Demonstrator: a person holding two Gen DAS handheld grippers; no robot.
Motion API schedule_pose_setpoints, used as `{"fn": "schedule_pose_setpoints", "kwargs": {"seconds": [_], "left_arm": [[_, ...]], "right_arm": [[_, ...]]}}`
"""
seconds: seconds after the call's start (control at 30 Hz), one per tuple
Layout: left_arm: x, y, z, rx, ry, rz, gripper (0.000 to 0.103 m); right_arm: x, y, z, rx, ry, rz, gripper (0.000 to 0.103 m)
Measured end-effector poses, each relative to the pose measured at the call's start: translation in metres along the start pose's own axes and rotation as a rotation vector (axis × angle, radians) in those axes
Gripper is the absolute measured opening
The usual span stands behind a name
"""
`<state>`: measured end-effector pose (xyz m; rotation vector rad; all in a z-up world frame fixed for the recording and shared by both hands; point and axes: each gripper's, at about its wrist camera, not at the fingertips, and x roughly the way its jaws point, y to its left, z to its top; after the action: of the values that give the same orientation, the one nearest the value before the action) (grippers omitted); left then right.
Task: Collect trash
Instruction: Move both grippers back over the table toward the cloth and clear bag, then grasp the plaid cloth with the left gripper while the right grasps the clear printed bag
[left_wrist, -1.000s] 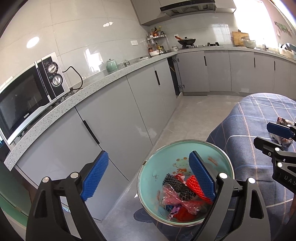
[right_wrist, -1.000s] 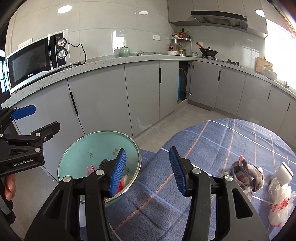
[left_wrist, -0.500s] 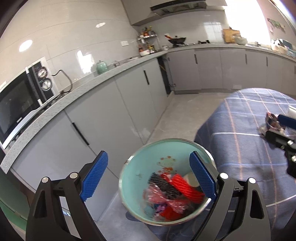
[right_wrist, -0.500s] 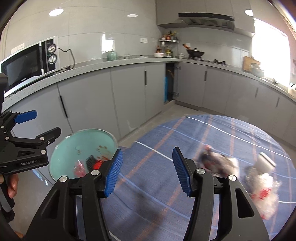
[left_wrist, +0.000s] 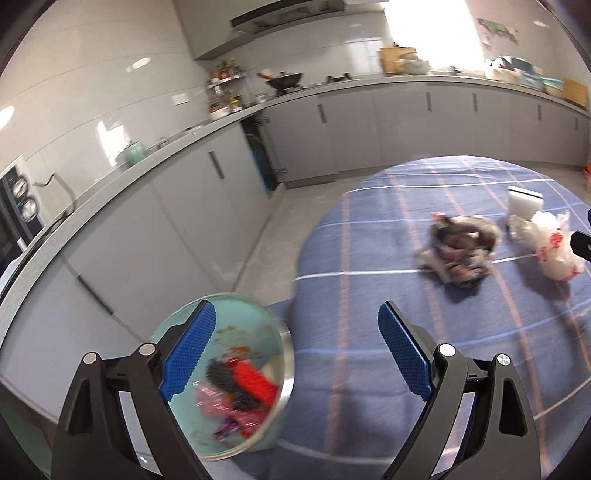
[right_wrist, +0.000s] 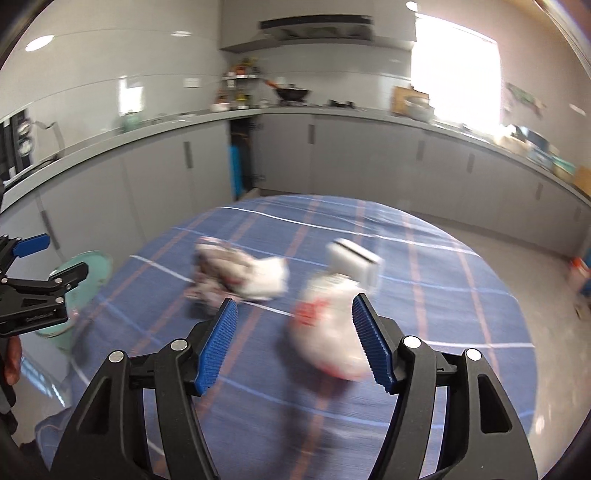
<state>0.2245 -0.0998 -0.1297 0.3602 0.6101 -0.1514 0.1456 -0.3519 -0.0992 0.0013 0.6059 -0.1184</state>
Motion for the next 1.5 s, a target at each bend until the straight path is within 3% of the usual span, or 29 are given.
{"fn": "schedule_pose_setpoints", "kwargs": {"seconds": [0.17,0.4,0.73,0.8,0.87,0.9,0.93,0.97,1.03,1.2,1.5], "left_arm": [[0.008,-0.043,0.015,0.040,-0.003,-0.060,0.088],[0.025,-0.093,0.032,0.100,0.003,-0.126,0.088],[0.063,-0.121,0.032,0.138,0.085,-0.189,0.088],[0.065,-0.124,0.030,0.145,0.095,-0.214,0.076],[0.066,-0.127,0.029,0.156,0.108,-0.254,0.062],[0.064,-0.129,0.028,0.158,0.109,-0.274,0.056],[0.063,-0.131,0.027,0.166,0.113,-0.299,0.041],[0.062,-0.131,0.026,0.169,0.114,-0.305,0.039],[0.059,-0.132,0.025,0.177,0.102,-0.311,0.029],[0.049,-0.125,0.024,0.170,0.083,-0.303,0.025],[0.027,-0.104,0.018,0.137,0.056,-0.279,0.025]], "right_arm": [[0.007,-0.036,-0.006,0.073,0.027,-0.059,0.072],[0.017,-0.048,-0.005,0.084,0.057,-0.055,0.079],[0.042,-0.049,-0.006,0.082,0.145,-0.006,0.080],[0.046,-0.049,-0.007,0.089,0.163,0.012,0.079],[0.051,-0.047,-0.008,0.086,0.185,0.023,0.074],[0.052,-0.047,-0.010,0.085,0.196,0.035,0.062],[0.054,-0.046,-0.012,0.086,0.213,0.052,0.054],[0.057,-0.045,-0.015,0.088,0.234,0.069,0.045],[0.057,-0.042,-0.018,0.083,0.247,0.087,0.037],[0.045,-0.041,-0.022,0.106,0.234,0.103,0.029],[0.030,-0.035,-0.028,0.110,0.210,0.094,0.026]]}}
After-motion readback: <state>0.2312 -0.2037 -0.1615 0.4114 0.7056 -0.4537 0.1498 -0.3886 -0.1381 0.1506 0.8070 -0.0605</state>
